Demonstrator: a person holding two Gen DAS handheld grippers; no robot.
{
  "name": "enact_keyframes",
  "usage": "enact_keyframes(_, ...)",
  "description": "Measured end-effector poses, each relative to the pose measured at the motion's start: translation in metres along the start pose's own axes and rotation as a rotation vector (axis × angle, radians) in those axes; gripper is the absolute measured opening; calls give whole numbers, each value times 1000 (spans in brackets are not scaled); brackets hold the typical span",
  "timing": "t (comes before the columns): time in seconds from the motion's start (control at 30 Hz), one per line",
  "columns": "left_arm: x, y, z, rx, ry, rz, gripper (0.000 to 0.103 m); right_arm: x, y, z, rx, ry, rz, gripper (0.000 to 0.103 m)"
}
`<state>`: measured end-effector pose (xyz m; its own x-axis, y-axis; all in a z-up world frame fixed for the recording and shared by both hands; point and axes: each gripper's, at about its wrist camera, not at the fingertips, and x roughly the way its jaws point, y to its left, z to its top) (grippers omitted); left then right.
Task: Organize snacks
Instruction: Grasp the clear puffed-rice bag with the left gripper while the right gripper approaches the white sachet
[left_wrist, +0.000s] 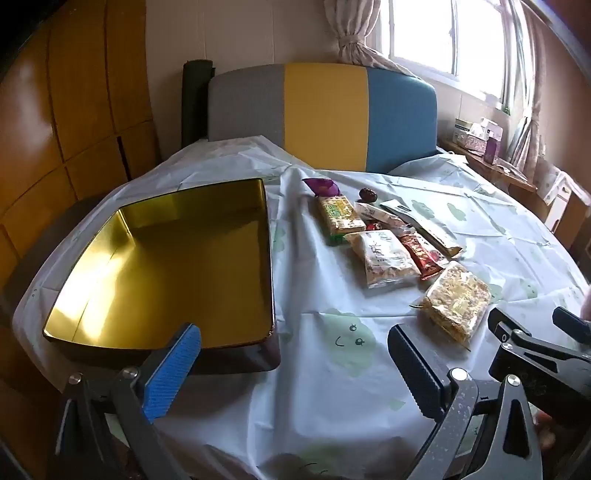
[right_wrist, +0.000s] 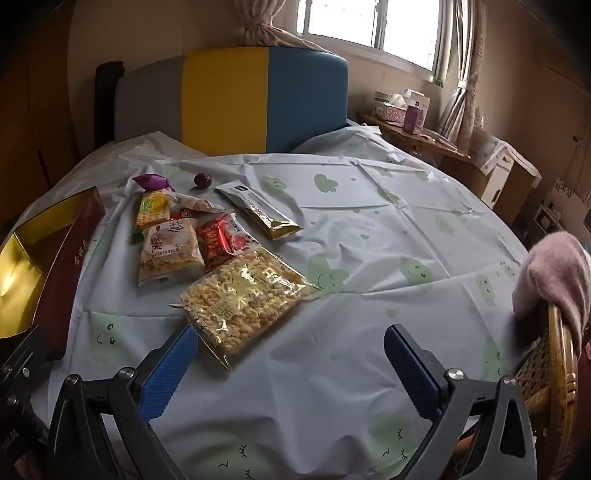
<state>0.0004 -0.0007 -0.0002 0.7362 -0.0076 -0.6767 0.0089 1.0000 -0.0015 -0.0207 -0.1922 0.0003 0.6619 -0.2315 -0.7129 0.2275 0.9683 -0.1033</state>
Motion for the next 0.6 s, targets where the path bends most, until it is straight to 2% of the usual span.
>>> enact_keyframes(0.17, -2, -2, 1, 28, -6, -11, 102, 5, -1, 2, 16, 22, 5, 103)
enact_keyframes(0.27, -2, -1, 2, 34, -7, -24, 102, 1, 5, 2, -17, -17, 5, 103)
enact_keyframes(0.3, -3, 7, 0, -3, -18, 17, 102, -1, 4, 2, -18, -24, 8, 103)
enact_keyframes(0.6, -2, 6, -1, 0, -10, 18, 102, -6, 5, 6, -41, -38, 11, 103)
